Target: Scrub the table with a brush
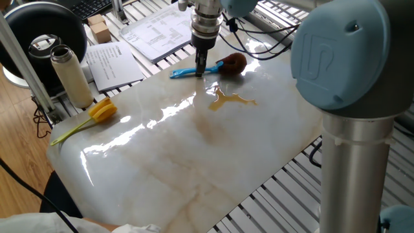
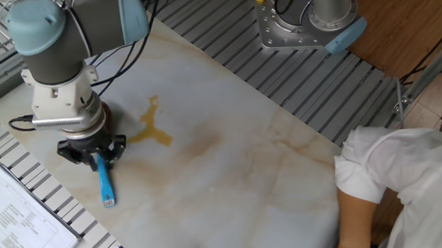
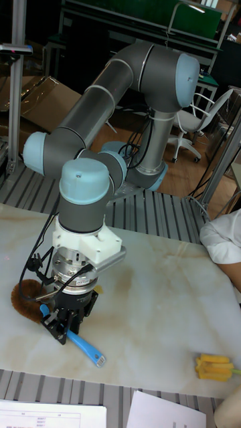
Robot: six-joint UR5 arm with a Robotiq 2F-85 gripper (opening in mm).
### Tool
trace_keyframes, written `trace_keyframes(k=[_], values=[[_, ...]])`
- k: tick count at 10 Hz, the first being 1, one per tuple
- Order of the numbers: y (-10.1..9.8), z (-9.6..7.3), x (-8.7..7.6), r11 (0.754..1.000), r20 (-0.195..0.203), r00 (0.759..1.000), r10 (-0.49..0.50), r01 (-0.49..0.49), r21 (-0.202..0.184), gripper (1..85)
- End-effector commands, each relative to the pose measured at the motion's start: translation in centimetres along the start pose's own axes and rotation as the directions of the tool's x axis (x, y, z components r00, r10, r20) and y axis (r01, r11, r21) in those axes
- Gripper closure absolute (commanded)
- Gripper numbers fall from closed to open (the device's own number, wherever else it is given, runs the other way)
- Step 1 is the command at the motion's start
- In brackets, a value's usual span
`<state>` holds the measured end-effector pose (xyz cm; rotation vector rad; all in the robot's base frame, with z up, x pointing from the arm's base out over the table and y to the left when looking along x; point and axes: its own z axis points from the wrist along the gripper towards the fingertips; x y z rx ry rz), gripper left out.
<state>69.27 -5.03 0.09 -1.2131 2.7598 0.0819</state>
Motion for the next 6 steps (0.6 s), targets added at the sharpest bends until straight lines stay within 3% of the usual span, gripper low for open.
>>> trace_keyframes(k=[1, 2, 4, 5, 6], values=[[0.9, 0.1, -1.1, 0.997, 0.032, 0.997, 0.073, -0.072, -0.04, 84.3], [2.1, -0.6, -1.1, 0.991, 0.029, 0.994, 0.11, -0.107, -0.075, 84.3], [2.4, -3.6, -0.5, 0.993, -0.013, 0.993, 0.116, -0.117, -0.035, 84.3], [3.0, -5.3, -1.3, 0.99, -0.014, 0.99, 0.137, -0.137, -0.025, 84.3], [3.5, -6.3, -3.7, 0.982, 0.034, 0.982, 0.186, -0.185, -0.031, 84.3]])
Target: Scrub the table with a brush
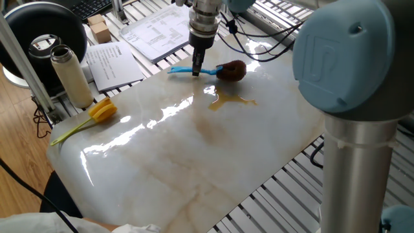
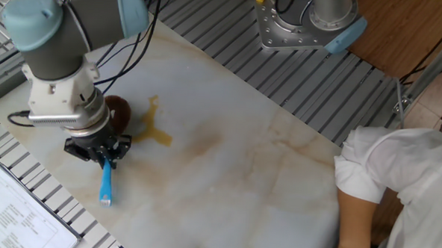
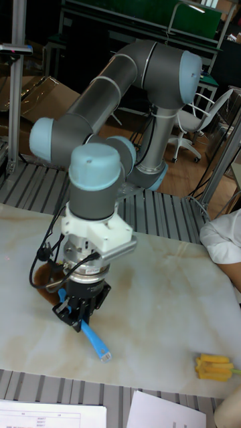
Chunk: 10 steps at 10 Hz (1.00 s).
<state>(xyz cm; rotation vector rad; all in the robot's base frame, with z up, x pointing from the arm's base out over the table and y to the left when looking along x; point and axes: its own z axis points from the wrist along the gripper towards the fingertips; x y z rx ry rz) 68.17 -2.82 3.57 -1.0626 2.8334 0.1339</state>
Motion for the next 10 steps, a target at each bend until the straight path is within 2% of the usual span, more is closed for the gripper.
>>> trace_keyframes(k=[1, 2, 4, 5, 6, 7, 8, 9, 10], values=[[0.9, -3.0, -2.3, 0.994, 0.042, 0.993, 0.11, -0.111, 0.021, 84.3], [0.7, -3.0, -2.3, 0.99, 0.046, 0.989, 0.14, -0.141, 0.027, 84.3], [0.5, -3.3, -4.5, 0.985, 0.133, 0.977, 0.165, -0.169, 0.024, 84.3], [1.3, -3.7, -5.3, 0.981, 0.17, 0.967, 0.19, -0.196, 0.014, 84.3], [1.9, -3.2, -5.2, 0.98, 0.161, 0.968, 0.191, -0.198, 0.033, 84.3], [2.1, -1.8, -5.2, 0.975, 0.144, 0.968, 0.205, -0.215, 0.061, 84.3], [1.1, -0.8, -5.4, 0.97, 0.119, 0.969, 0.216, -0.227, 0.088, 84.3], [0.8, -1.1, -6.3, 0.97, 0.122, 0.966, 0.228, -0.236, 0.053, 84.3], [1.3, -1.3, -6.6, 0.972, 0.126, 0.965, 0.229, -0.233, 0.024, 84.3]])
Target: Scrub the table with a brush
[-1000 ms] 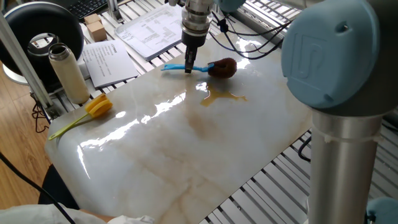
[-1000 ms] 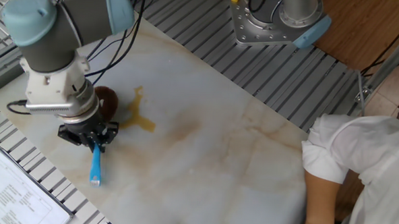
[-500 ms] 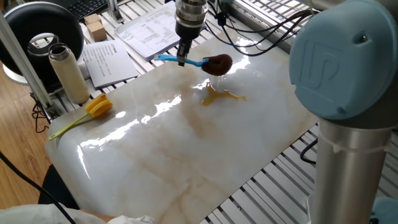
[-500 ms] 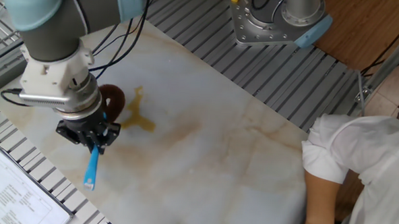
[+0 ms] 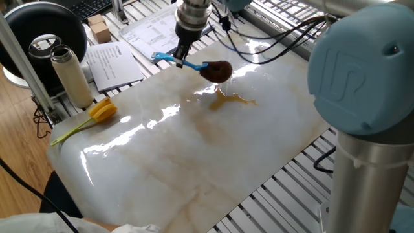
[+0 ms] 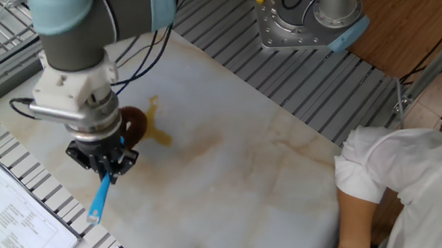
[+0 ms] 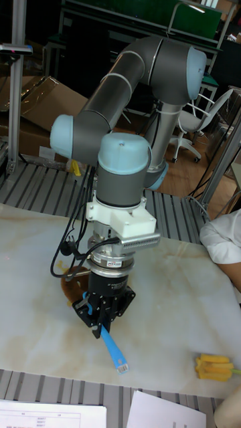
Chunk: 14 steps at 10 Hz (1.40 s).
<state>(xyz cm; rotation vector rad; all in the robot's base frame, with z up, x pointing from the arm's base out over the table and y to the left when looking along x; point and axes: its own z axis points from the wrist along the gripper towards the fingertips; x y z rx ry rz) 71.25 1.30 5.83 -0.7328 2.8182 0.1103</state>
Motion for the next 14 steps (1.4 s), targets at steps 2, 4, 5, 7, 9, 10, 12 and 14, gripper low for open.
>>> trace_keyframes(k=[2, 4, 5, 7, 9, 10, 12, 14], values=[[1.2, 0.2, -2.5, 0.998, 0.055, 0.998, 0.037, -0.034, -0.057, 84.3], [1.0, 0.9, -3.9, 0.998, 0.104, 0.993, 0.058, -0.056, -0.015, 84.3], [1.1, 1.0, -3.7, 0.998, 0.112, 0.992, 0.061, -0.061, 0.0, 84.3], [0.4, 1.1, -1.2, 0.999, 0.113, 0.992, 0.051, -0.053, 0.013, 84.3], [0.5, 1.1, -0.9, 0.999, 0.12, 0.992, 0.047, -0.048, 0.006, 84.3], [0.3, 1.1, -0.3, 0.998, 0.098, 0.994, 0.052, -0.054, 0.014, 84.3], [-0.6, 1.3, -0.4, 0.997, 0.095, 0.995, 0.032, -0.038, 0.06, 84.3], [-0.5, 1.2, 1.7, 0.998, 0.109, 0.994, 0.021, -0.027, 0.056, 84.3]])
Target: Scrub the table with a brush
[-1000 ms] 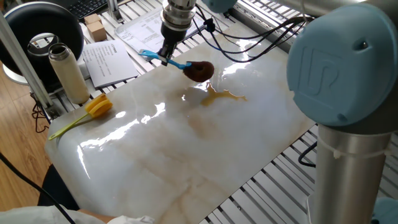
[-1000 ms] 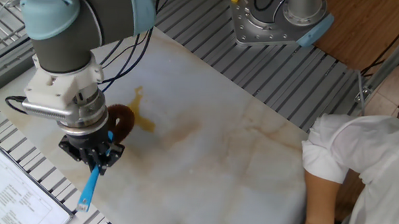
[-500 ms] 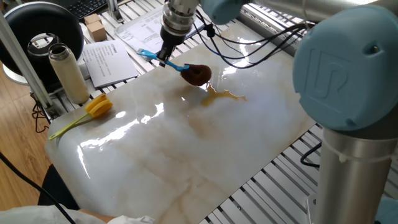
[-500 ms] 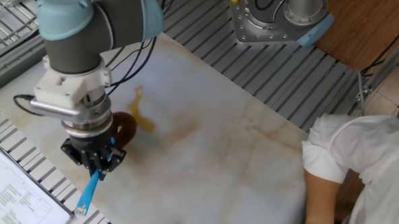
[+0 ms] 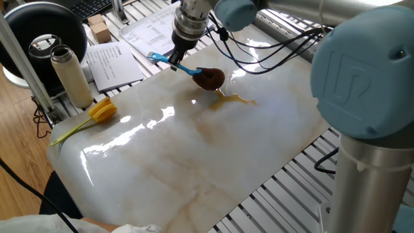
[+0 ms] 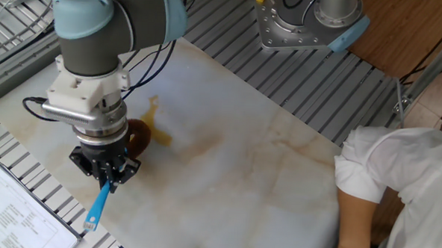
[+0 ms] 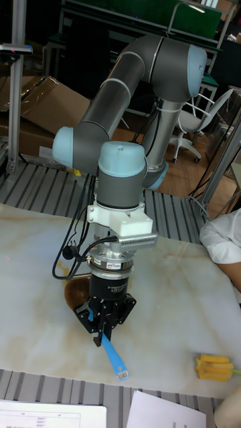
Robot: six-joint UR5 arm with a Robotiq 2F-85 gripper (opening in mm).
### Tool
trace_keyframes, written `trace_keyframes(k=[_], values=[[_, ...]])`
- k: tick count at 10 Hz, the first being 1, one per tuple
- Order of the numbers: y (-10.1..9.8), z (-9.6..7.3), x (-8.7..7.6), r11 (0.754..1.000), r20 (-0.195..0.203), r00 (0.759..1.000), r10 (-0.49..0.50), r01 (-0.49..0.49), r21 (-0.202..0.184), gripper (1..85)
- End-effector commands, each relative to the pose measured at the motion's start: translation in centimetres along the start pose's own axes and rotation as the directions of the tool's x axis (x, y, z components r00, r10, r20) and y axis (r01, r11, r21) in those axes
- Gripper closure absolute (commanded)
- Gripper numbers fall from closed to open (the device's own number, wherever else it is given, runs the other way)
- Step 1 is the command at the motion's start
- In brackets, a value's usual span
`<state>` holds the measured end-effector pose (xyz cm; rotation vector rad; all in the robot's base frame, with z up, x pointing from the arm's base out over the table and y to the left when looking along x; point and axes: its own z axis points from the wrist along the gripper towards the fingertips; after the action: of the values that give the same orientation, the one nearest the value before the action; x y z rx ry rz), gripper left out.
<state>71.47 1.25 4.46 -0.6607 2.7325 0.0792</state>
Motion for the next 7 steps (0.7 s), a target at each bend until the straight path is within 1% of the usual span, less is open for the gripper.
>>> trace_keyframes(k=[1, 2, 3, 4, 5, 6, 7], values=[[-0.3, -0.4, 3.1, 1.0, 0.028, 1.0, -0.003, 0.003, -0.001, 84.3], [0.3, -0.7, 3.8, 1.0, 0.039, 0.999, 0.01, -0.01, -0.019, 84.3], [0.3, -0.7, 3.8, 1.0, 0.041, 0.999, 0.018, -0.017, -0.022, 84.3], [-0.2, -0.7, 4.4, 1.0, 0.018, 1.0, 0.019, -0.019, 0.0, 84.3], [-0.4, -0.7, 4.8, 1.0, 0.003, 1.0, 0.005, -0.005, 0.006, 84.3], [-0.5, -0.2, 3.8, 1.0, 0.012, 1.0, 0.004, -0.004, -0.001, 84.3], [0.0, 0.1, 3.5, 1.0, 0.024, 1.0, 0.017, -0.017, -0.01, 84.3]])
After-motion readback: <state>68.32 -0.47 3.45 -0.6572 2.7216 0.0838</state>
